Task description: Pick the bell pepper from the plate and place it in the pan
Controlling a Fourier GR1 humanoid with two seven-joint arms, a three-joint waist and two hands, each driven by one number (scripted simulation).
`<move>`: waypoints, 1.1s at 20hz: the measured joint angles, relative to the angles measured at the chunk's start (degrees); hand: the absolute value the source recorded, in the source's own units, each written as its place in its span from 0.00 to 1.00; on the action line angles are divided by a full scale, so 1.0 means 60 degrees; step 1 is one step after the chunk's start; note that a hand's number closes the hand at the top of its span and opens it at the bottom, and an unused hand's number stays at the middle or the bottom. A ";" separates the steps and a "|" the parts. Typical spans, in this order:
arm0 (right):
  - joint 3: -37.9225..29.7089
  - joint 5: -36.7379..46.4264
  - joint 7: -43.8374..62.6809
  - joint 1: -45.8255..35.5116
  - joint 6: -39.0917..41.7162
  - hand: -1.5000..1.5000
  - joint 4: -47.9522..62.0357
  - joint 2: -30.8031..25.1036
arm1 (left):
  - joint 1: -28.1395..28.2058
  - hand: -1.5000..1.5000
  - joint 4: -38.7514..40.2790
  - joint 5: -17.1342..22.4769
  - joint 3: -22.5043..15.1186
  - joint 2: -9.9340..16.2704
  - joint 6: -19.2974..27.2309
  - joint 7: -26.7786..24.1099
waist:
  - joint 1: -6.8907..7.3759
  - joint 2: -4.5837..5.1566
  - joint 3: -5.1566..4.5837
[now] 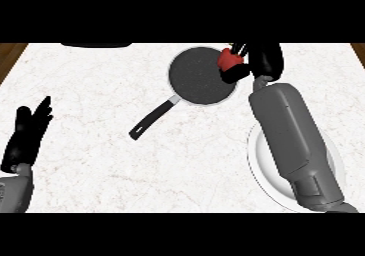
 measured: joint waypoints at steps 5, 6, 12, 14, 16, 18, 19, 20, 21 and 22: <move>-0.0522 -0.0070 -0.0650 -0.1003 -0.1167 1.00 0.2512 0.0185 | -0.0125 0.50 0.0084 -0.0010 -0.0023 0.0017 -0.0108 -0.0075 | 0.0145 0.0070 0.0003; -0.0668 -0.0146 -0.0820 -0.1156 -0.1306 1.00 0.2924 0.0135 | -0.0114 0.50 0.0010 -0.0001 -0.0038 0.0020 -0.0138 -0.0060 | 0.0193 0.0083 0.0005; -0.1252 -0.0506 -0.1656 -0.1670 -0.2128 1.00 0.4683 0.0360 | -0.0203 0.50 -0.0086 -0.0100 -0.0232 -0.0177 -0.0093 -0.0091 | 0.0430 0.0189 0.0013; -0.1547 -0.0859 -0.1987 -0.1709 -0.2266 0.00 0.4988 0.0418 | -0.0238 0.50 -0.0084 -0.0087 -0.0240 -0.0162 -0.0144 -0.0131 | 0.0549 0.0251 0.0020; -0.1827 -0.1142 -0.2193 -0.1852 -0.2197 0.00 0.5292 0.0435 | -0.0439 0.50 -0.0024 -0.0128 -0.0248 -0.0134 -0.0132 -0.0045 | 0.0566 0.0288 0.0022; -0.2078 -0.1401 -0.2374 -0.1936 -0.2174 0.00 0.5561 0.0456 | -0.0495 0.50 -0.0008 -0.0151 -0.0295 -0.0161 -0.0145 -0.0062 | 0.0659 0.0334 0.0025; -0.2178 -0.1498 -0.2493 -0.1985 -0.2154 0.00 0.5663 0.0447 | -0.0550 0.50 0.0020 -0.0161 -0.0306 -0.0168 -0.0143 -0.0058 | 0.0689 0.0358 0.0025; -0.2279 -0.1614 -0.2677 -0.1956 -0.2189 0.00 0.5761 0.0459 | -0.0548 0.50 -0.0015 -0.0179 -0.0343 -0.0184 -0.0150 -0.0054 | 0.0731 0.0365 0.0027; -0.2340 -0.1699 -0.2817 -0.1972 -0.2243 0.00 0.5875 0.0471 | -0.0577 0.50 0.0013 -0.0191 -0.0372 -0.0209 -0.0155 -0.0066 | 0.0776 0.0382 0.0028; -0.2412 -0.1769 -0.2958 -0.2002 -0.2271 0.00 0.5945 0.0483 | -0.0578 0.50 0.0051 -0.0165 -0.0365 -0.0218 -0.0182 -0.0096 | 0.0786 0.0388 0.0027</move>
